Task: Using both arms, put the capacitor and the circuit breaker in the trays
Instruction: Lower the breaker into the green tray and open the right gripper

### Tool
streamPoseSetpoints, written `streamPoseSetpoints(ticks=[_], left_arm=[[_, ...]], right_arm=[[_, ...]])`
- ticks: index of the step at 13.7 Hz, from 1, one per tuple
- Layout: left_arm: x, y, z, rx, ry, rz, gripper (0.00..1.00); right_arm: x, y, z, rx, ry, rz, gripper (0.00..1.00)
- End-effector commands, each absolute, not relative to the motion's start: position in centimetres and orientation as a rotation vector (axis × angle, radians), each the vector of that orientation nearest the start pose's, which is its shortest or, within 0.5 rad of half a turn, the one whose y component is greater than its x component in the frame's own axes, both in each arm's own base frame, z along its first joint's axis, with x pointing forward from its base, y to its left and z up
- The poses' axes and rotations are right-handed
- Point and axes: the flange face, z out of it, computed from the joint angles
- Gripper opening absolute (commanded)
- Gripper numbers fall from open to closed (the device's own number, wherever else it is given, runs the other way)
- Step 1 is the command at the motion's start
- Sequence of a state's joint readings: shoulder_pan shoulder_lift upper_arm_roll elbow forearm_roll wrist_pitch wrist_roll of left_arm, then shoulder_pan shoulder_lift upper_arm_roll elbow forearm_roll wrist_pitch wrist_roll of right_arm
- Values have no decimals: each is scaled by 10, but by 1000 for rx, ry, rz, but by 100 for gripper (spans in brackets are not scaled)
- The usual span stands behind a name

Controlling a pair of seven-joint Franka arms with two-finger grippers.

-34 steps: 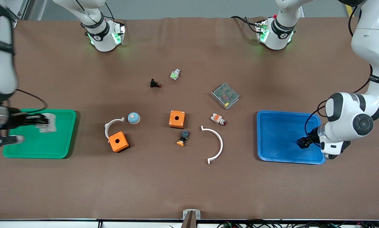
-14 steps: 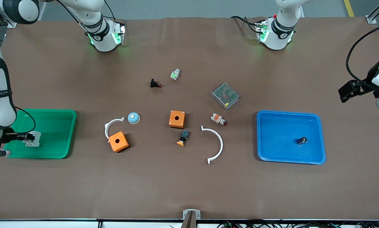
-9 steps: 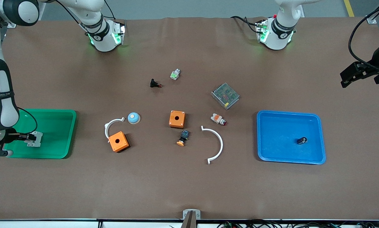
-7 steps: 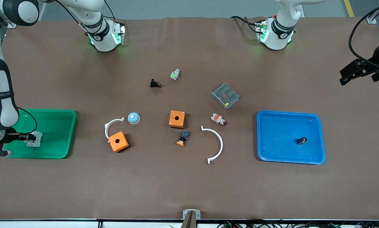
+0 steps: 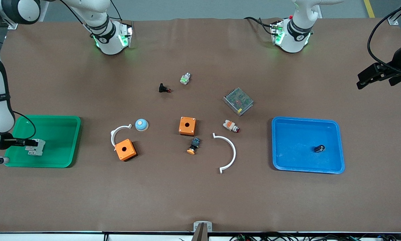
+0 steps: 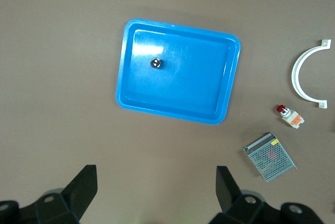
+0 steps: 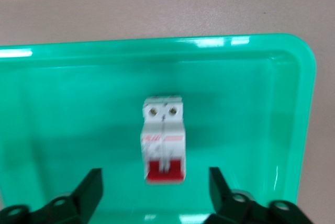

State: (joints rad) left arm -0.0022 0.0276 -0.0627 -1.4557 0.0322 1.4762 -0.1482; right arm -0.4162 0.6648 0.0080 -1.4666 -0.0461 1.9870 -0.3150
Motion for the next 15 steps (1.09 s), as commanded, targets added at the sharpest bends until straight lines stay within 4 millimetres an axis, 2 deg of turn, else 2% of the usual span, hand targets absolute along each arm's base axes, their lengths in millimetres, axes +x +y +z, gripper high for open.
streamPoseSetpoints(ticks=[1,4,6,8,11,13,15], left_arm=[[544,-34,658,-3125,-103,12,100],[544,-33,659,-3127,-105,10,100],[546,-30,656,-3125,-110,12,100],[546,-28,651,-3124,-114,31,100],[545,-24,649,-3124,-129,39,100],[542,-24,647,-3123,-129,51,100],[542,-24,645,-3121,-126,55,100]], right_arm=[[636,-235,358,-3117,195,278,98],[620,-173,440,-3128,252,317,98],[600,-128,493,-3145,238,303,98],[578,-93,538,-3160,191,271,99],[546,-65,594,-3108,147,228,99],[528,-47,622,-3109,108,190,99],[515,-37,640,-3112,111,169,99]])
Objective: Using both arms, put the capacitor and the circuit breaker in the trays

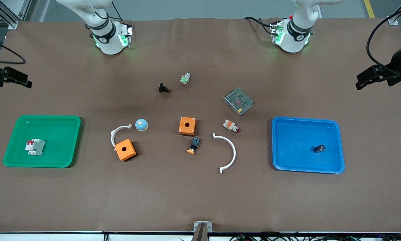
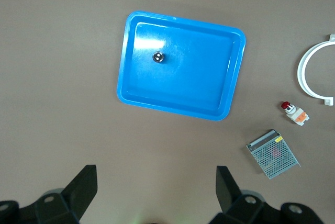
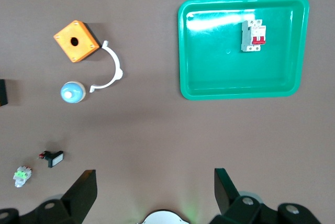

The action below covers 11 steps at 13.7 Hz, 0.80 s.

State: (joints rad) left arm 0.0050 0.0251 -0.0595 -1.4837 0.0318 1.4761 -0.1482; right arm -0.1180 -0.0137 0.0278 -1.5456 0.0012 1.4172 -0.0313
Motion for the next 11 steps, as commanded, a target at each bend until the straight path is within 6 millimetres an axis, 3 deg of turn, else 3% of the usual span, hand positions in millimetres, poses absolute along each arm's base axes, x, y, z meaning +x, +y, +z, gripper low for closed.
streamPoseSetpoints(ticks=[1,3,11], left_arm=[[542,-25,640,-3123,-107,65,100],[544,-24,641,-3125,-88,49,100],[549,-28,642,-3150,-86,38,100]], right_arm=[[512,-31,646,-3116,138,155,99],[507,-23,655,-3119,148,129,99],[514,-28,675,-3118,144,38,100]])
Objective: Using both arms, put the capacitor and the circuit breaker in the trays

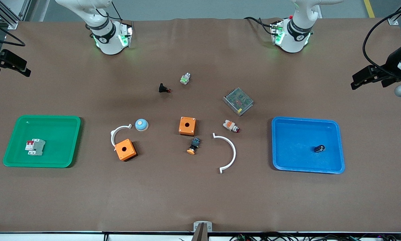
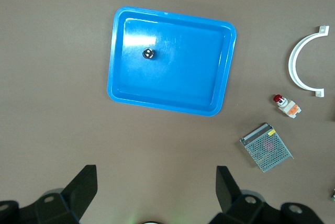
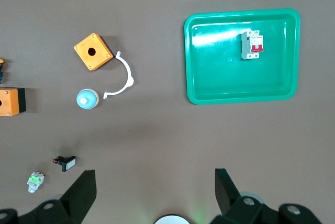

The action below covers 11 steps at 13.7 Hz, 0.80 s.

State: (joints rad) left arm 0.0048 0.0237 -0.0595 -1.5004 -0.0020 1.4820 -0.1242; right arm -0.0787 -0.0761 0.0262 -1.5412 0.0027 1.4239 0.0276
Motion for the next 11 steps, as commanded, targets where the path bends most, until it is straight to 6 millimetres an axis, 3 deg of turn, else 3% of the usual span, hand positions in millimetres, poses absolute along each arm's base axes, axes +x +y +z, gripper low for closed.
streamPoseSetpoints(ticks=[1,11], left_arm=[[551,-28,642,-3145,-86,37,100],[550,-41,642,-3104,-30,33,100]], right_arm=[[518,-27,676,-3119,139,31,100],[524,-27,676,-3119,139,26,100]])
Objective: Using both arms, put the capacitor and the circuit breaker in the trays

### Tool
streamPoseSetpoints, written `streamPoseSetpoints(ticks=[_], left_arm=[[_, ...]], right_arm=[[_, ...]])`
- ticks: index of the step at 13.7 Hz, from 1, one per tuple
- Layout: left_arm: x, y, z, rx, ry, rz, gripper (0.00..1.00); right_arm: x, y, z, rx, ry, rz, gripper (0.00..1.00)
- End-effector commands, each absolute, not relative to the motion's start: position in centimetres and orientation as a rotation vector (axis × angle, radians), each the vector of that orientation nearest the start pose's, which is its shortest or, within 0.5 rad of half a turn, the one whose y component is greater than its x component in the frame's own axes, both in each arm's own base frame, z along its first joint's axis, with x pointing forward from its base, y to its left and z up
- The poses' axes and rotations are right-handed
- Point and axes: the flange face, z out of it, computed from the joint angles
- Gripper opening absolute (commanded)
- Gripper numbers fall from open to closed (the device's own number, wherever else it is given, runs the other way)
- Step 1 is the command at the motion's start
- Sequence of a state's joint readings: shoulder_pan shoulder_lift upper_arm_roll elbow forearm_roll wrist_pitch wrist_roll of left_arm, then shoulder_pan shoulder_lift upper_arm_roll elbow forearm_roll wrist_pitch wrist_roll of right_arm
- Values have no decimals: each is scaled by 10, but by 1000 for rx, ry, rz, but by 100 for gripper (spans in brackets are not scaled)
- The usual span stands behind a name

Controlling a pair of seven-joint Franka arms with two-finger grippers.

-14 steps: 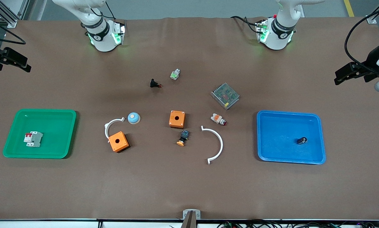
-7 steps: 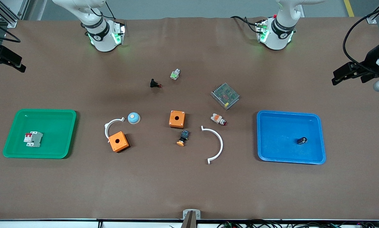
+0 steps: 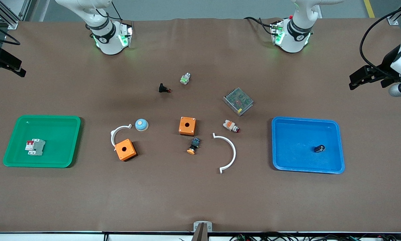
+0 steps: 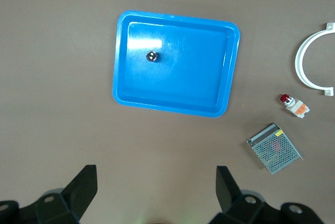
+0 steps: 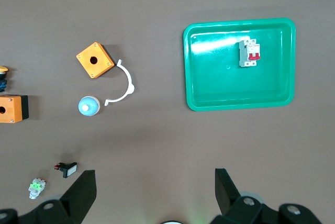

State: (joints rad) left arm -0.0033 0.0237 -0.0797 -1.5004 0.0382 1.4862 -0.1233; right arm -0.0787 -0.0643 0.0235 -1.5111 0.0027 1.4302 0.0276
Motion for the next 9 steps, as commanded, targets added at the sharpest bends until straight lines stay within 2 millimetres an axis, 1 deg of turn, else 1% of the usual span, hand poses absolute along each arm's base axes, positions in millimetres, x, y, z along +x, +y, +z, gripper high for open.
streamPoseSetpoints(ticks=[1,9], left_arm=[[550,-42,642,-3120,-28,35,100],[549,-44,641,-3132,-25,49,100]], right_arm=[[524,-27,675,-3119,139,28,100],[524,-30,676,-3119,149,26,100]])
